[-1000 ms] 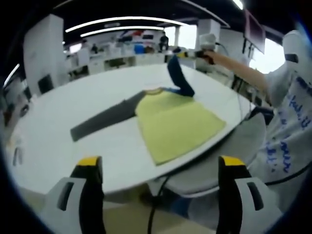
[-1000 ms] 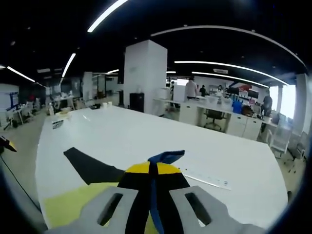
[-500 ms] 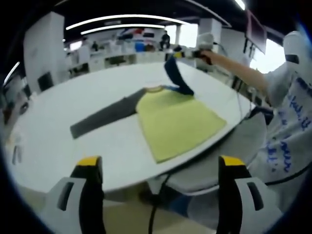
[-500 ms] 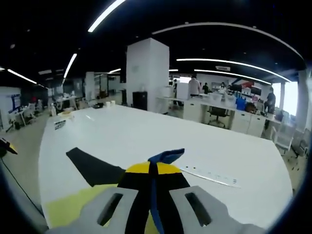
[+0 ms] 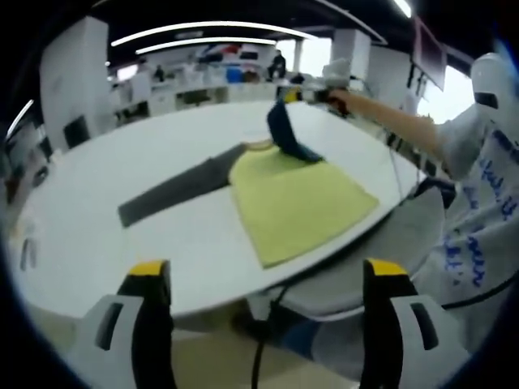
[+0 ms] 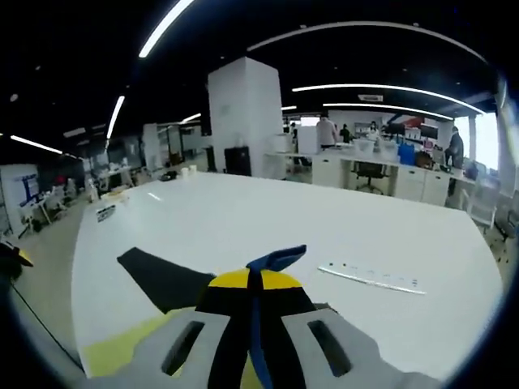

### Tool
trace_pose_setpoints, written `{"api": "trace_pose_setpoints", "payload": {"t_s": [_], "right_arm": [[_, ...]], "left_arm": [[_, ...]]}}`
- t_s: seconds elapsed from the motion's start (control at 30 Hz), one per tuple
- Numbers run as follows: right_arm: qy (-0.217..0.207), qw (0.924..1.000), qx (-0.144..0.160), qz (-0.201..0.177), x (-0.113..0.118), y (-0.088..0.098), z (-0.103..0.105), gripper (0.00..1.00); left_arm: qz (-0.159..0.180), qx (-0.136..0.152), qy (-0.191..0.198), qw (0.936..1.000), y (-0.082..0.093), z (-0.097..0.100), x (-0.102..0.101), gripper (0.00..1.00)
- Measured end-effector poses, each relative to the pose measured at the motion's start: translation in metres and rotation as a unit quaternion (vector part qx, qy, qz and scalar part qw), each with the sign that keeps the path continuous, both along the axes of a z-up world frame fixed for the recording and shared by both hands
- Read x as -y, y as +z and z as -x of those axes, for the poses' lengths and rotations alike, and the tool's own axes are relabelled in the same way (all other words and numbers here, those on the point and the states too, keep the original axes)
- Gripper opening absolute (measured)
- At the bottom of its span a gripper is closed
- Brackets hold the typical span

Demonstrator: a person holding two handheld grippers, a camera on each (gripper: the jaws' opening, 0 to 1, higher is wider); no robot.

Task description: Fold the garment on the visible template until the final outline fits inside the template.

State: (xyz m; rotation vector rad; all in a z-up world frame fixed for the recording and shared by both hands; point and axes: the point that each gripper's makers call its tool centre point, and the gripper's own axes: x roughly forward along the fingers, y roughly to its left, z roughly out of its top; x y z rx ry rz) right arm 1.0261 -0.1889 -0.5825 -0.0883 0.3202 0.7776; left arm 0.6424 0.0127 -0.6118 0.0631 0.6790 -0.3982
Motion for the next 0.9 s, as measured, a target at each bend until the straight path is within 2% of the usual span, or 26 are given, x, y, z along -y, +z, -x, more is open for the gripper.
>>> {"api": "trace_pose_setpoints", "payload": {"t_s": [0.43,0.9], "right_arm": [[0.016,0.9998,-0.012,0.001,-0.017,-0.013,0.000,0.02],[0.026,0.9992,-0.032,0.004,-0.029,-0.036,0.008,0.02]], "left_arm": [[0.002,-0.004,0.004,1.0000,-0.002,-0.001,-0.003,0.95],[0.001,-0.005,0.003,1.0000,-0.003,-0.001,-0.004,0.94]]}}
